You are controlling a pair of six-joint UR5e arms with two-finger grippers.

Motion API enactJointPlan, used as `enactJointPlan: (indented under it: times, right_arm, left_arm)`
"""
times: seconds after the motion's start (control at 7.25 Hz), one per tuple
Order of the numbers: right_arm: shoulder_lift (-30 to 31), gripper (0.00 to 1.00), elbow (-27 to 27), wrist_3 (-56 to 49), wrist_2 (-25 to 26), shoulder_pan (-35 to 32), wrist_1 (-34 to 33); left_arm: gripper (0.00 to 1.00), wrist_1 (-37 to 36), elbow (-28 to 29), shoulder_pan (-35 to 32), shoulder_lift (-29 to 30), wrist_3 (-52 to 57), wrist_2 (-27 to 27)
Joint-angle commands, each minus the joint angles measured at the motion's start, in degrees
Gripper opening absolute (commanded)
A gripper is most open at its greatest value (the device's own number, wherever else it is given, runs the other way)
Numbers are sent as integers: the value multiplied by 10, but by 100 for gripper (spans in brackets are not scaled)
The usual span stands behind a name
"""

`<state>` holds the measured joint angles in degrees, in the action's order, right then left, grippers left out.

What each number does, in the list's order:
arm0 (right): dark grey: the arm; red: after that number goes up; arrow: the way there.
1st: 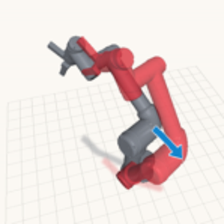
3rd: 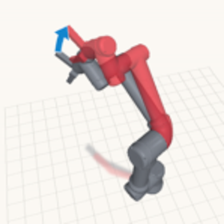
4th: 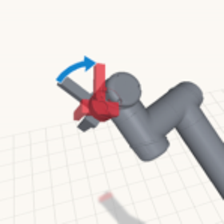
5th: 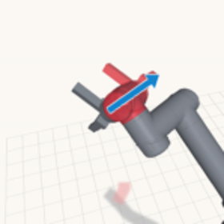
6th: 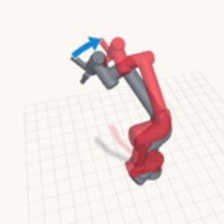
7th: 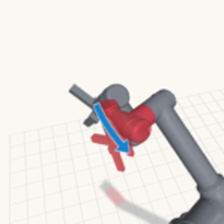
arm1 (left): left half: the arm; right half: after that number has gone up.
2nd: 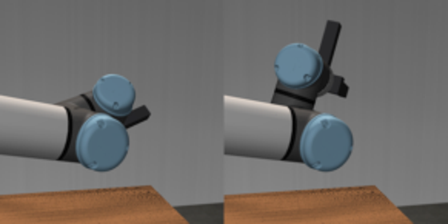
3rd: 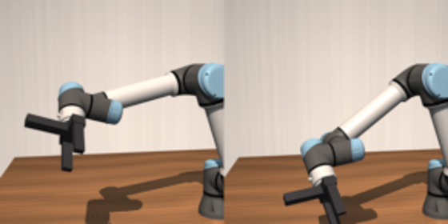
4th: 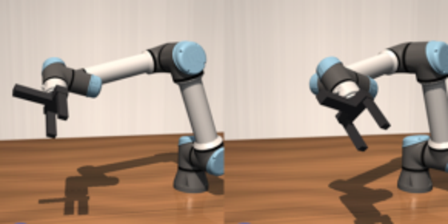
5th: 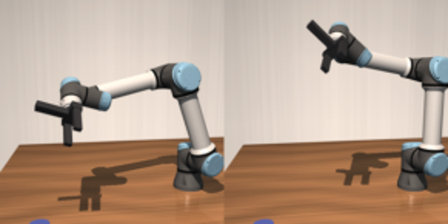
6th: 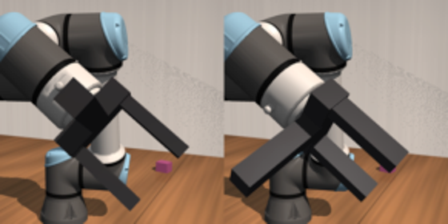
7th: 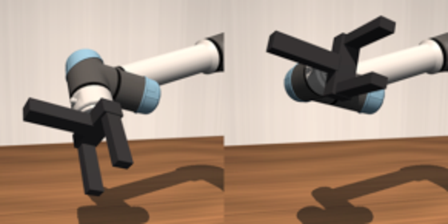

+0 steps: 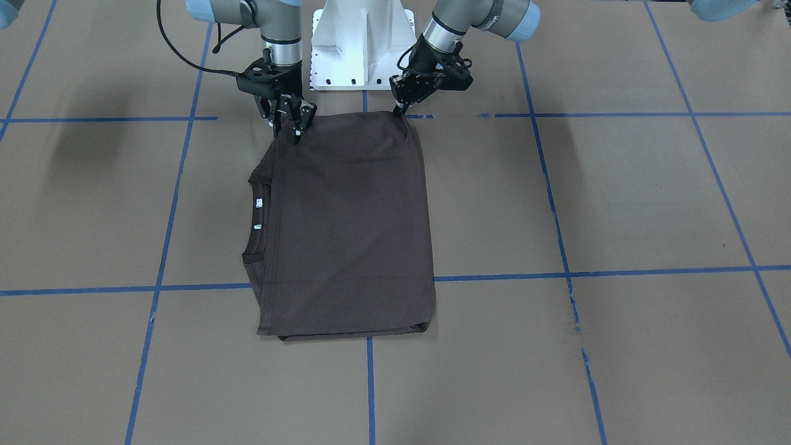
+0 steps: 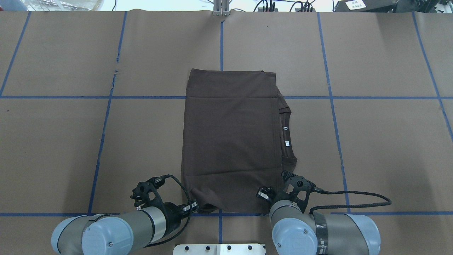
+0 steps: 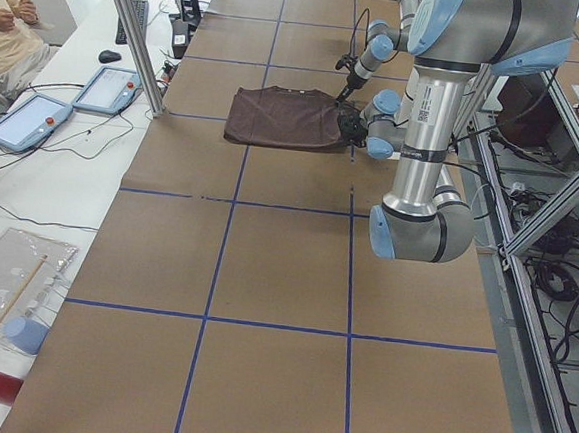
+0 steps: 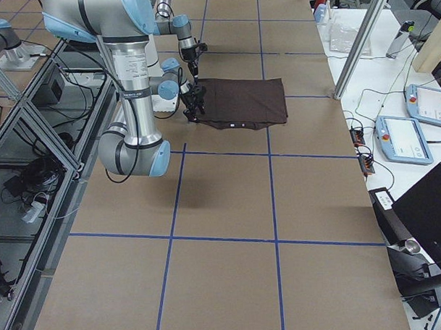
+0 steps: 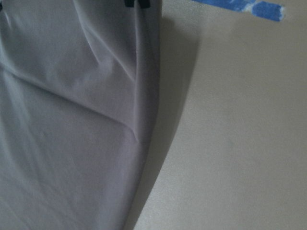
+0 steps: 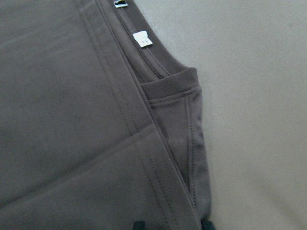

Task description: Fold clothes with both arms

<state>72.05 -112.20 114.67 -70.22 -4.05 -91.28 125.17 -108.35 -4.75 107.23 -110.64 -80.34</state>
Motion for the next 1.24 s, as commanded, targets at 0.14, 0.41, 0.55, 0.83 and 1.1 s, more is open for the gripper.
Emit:
enactJointPlan:
  times: [0.14,0.41,0.55,0.83,1.1]
  right_arm:
    - [-2,0,-3,5,2,-1,0]
    - [-3,0,-15,-1,2,-4,0]
    - [-2,0,-28,-2,1,-5,-1]
    - [5,0,-90,-3,-3,-10,-9]
    - [7,0,-232,-2,-14,3,-138]
  left_arm:
    - [0,0,-3,0,0,0,0]
    - [0,-7,-21,-2,-3,2,-4]
    - [0,-54,-58,-2,-1,3,-5]
    - [0,-181,-178,-2,-1,3,-37]
    - [0,-323,-312,-1,1,3,-39]
